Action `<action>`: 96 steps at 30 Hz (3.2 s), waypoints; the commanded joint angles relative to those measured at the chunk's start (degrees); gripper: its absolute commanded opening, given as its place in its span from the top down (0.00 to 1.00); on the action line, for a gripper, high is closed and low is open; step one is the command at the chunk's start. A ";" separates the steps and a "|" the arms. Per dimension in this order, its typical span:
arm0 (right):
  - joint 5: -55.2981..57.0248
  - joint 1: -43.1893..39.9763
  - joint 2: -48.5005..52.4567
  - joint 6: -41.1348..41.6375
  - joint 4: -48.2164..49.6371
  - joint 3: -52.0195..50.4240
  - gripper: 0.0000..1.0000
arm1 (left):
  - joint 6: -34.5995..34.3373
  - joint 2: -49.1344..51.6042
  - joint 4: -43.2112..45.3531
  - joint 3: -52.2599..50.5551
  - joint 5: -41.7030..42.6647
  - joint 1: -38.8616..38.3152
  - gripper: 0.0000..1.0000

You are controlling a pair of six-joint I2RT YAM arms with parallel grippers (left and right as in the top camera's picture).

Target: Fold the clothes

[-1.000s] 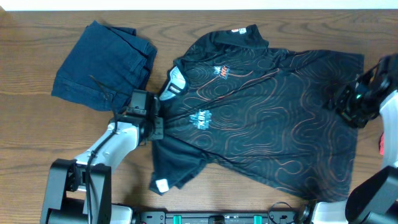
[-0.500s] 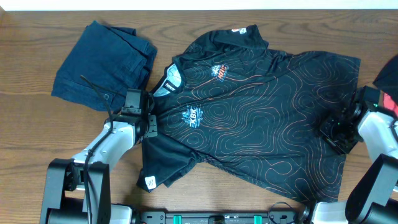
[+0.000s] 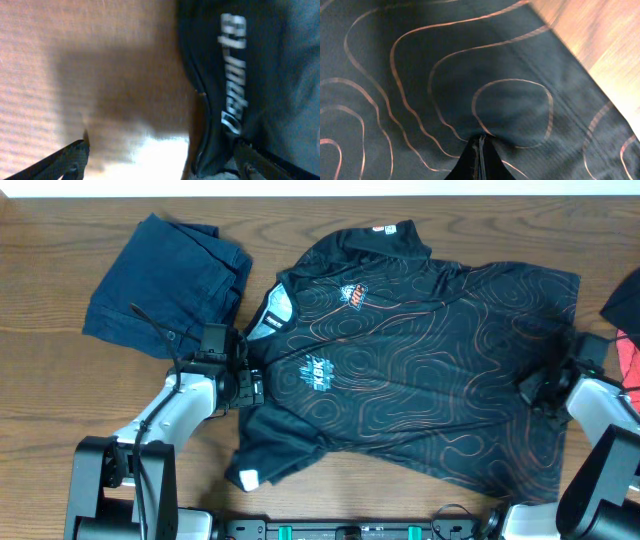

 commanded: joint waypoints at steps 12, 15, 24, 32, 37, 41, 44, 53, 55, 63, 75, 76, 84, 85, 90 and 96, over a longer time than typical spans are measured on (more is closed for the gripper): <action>-17.14 -6.05 1.75 -8.00 -3.15 10.73 0.70 | -0.13 -2.45 -9.99 1.25 16.44 0.02 0.04; -17.55 -6.05 -0.79 -8.04 -7.10 13.97 0.68 | 0.02 -2.73 -12.55 1.27 16.41 0.02 0.13; -20.46 -6.05 -11.34 -8.33 -11.67 16.00 0.65 | -0.37 -14.23 -20.57 2.16 16.48 0.02 0.16; -20.48 -6.03 -13.81 -9.03 -13.55 16.00 0.64 | -4.70 -19.43 -30.45 -1.55 19.93 -2.62 0.18; -20.48 -6.03 -13.81 -9.03 -13.75 16.00 0.64 | -6.67 -19.34 -26.88 -7.52 27.34 -7.82 0.36; -20.48 -6.03 -13.81 -9.01 -14.08 16.00 0.63 | -8.04 -19.34 -26.67 -9.40 27.12 -12.55 0.41; -20.48 -6.03 -13.81 -9.03 -14.19 16.00 0.63 | -8.07 -19.30 -26.67 -9.46 24.48 -14.62 0.41; -20.46 -6.05 -13.81 -9.03 -15.08 16.00 0.63 | -11.37 -18.75 -24.70 -12.74 20.48 -16.72 0.45; -20.48 -6.05 -13.81 -9.03 -15.02 16.00 0.63 | -11.56 -18.73 -24.28 -12.74 20.50 -16.70 0.45; -20.48 -6.05 -13.81 -9.03 -15.15 16.00 0.63 | -18.88 -18.29 -21.05 -12.76 22.80 -16.72 0.45; -20.48 -6.05 -13.81 -9.03 -15.21 16.00 0.62 | -20.28 -11.54 -20.48 -11.89 29.16 -16.70 0.81; -20.48 -6.05 -13.81 -9.03 -15.21 16.00 0.62 | -20.11 -11.74 -20.70 -11.04 31.50 -16.70 0.87; -20.48 -6.05 -13.81 -9.03 -15.19 16.00 0.62 | -18.80 -14.62 -21.44 -3.32 35.89 -16.70 0.94; -20.48 -6.05 -13.81 -9.03 -15.19 16.00 0.62 | -18.16 -14.91 -21.05 -2.12 35.76 -16.70 0.94; -20.48 -6.05 -13.81 -9.03 -15.19 16.00 0.62 | -16.52 -15.21 -18.12 2.03 33.22 -16.63 0.94; -20.48 -6.05 -13.81 -9.03 -15.21 16.00 0.61 | -16.55 -15.19 -16.81 2.43 13.62 -16.65 0.94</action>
